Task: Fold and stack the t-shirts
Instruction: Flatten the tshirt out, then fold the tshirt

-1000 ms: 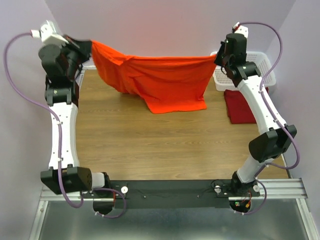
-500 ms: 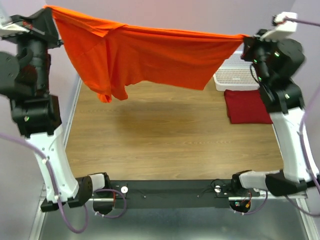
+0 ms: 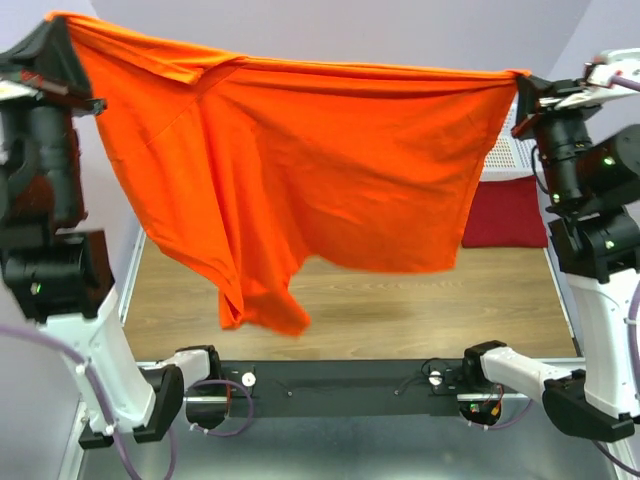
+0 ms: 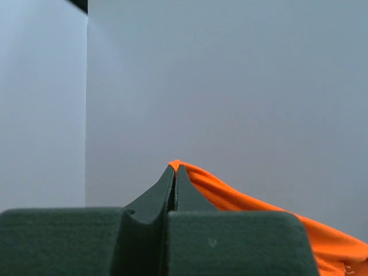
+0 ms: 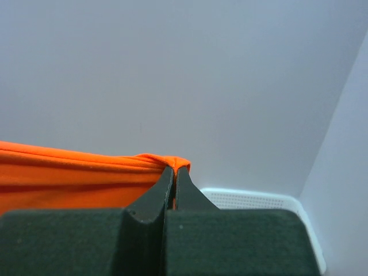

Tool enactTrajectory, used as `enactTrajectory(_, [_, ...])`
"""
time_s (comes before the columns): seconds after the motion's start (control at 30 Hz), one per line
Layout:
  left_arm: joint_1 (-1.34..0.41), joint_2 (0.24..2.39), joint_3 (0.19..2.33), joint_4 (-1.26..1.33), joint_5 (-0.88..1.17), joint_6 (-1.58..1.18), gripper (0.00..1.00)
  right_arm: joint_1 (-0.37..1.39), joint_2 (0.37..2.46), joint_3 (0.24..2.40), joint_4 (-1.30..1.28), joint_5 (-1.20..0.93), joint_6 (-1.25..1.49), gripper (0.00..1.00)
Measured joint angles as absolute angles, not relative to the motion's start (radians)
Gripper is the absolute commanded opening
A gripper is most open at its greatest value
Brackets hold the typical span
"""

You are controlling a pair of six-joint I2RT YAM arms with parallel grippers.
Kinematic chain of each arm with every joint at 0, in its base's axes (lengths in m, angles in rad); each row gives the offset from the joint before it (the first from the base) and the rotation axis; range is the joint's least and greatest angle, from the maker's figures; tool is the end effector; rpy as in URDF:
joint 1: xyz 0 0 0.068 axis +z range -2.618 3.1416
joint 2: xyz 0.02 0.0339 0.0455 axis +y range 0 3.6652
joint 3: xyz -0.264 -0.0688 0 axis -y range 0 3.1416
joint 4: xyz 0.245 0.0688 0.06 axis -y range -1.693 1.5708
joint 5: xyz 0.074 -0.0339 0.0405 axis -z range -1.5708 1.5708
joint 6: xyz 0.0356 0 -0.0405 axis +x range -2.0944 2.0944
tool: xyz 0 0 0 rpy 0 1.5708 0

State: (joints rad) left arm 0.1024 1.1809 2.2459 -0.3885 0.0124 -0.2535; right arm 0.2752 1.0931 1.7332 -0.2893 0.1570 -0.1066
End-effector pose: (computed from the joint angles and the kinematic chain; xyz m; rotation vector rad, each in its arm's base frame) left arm 0.0710 0.0069 0.6697 -0.1471 0.8831 -0.1464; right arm 0.1572 0.0386 0.5799 -0.0964 1.2209 0.0512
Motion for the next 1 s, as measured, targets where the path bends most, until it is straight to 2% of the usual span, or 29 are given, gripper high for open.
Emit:
enactTrajectory(0.17, [0.102, 1.236, 2.057, -0.336, 0.045, -0.25, 0.0, 0.275, 1.14, 1.663, -0.287, 0.159, -0.123, 0.01])
enactTrajectory(0.33, [0.102, 1.353, 1.732, -0.238, 0.097, -0.273, 0.0, 0.274, 1.268, 1.533, -0.272, 0.171, -0.118, 0.01])
enactTrajectory(0.47, [0.103, 1.622, 1.566, -0.211, 0.148, -0.305, 0.0, 0.273, 1.498, 1.426, -0.254, 0.184, -0.086, 0.01])
enactTrajectory(0.67, [0.102, 2.05, 1.61, -0.236, 0.174, -0.358, 0.0, 0.264, 1.863, 1.373, -0.222, 0.22, -0.043, 0.01])
enactTrajectory(0.83, [0.102, 2.16, 1.754, -0.241, 0.196, -0.387, 0.0, 0.234, 2.049, 1.485, -0.202, 0.235, -0.043, 0.01])
enactTrajectory(1.0, [0.102, 2.194, 1.88, -0.195, 0.243, -0.41, 0.0, 0.214, 2.107, 1.579, -0.168, 0.24, -0.047, 0.01])
